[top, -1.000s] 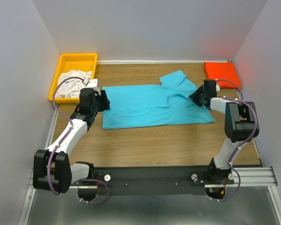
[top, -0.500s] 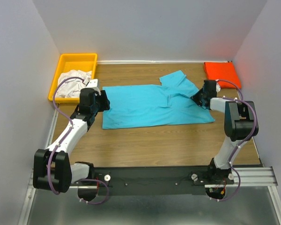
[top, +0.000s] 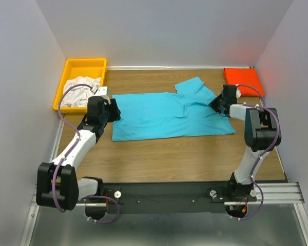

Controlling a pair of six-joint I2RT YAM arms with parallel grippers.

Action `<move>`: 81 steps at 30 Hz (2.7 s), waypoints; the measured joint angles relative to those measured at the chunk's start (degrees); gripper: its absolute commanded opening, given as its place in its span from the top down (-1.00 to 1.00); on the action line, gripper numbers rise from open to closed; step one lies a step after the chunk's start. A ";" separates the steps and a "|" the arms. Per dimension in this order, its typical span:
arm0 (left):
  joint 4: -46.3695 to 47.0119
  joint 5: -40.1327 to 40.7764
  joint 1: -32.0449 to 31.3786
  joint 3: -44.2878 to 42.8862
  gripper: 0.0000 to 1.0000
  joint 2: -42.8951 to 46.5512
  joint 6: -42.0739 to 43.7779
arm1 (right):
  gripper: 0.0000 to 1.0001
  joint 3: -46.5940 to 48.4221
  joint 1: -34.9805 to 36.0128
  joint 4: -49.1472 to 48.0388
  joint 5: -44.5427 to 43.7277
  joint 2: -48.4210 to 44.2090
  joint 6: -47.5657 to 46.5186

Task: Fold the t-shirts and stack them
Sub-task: Fold the tshirt

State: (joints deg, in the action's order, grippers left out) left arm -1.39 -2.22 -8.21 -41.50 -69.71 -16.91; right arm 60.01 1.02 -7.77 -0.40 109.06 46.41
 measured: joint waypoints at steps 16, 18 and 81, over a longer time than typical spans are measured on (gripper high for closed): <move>0.00 0.00 0.00 0.00 -0.24 -0.59 0.02 | 0.99 7.72 0.00 -0.42 3.80 4.07 -2.93; 0.00 -0.02 0.00 0.00 -0.24 -0.66 0.02 | 0.99 8.85 0.00 -0.44 4.37 5.46 -3.04; -0.02 -1.49 0.00 0.00 -0.23 -1.25 0.02 | 0.12 12.24 11.32 3.02 19.74 8.55 -10.80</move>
State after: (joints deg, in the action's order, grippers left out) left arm -1.41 -3.70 -8.21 -41.50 -70.96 -16.88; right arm 72.25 12.34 -4.75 19.33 117.60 35.62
